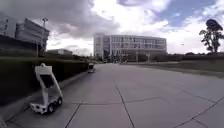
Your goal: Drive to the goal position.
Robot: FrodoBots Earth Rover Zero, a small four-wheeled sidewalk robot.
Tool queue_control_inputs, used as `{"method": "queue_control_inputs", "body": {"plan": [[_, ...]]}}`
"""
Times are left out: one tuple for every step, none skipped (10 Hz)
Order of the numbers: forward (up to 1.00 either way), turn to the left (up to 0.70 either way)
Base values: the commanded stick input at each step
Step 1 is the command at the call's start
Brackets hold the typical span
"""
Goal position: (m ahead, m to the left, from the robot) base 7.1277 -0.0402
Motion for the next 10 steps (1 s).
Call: {"method": "queue_control_inputs", "body": {"plan": [[0.70,0.00],[0.70,0.00],[0.70,0.00],[0.70,0.00],[0.70,0.00],[0.70,0.00],[0.70,0.00],[0.70,0.00],[0.70,0.00],[0.70,0.00]]}}
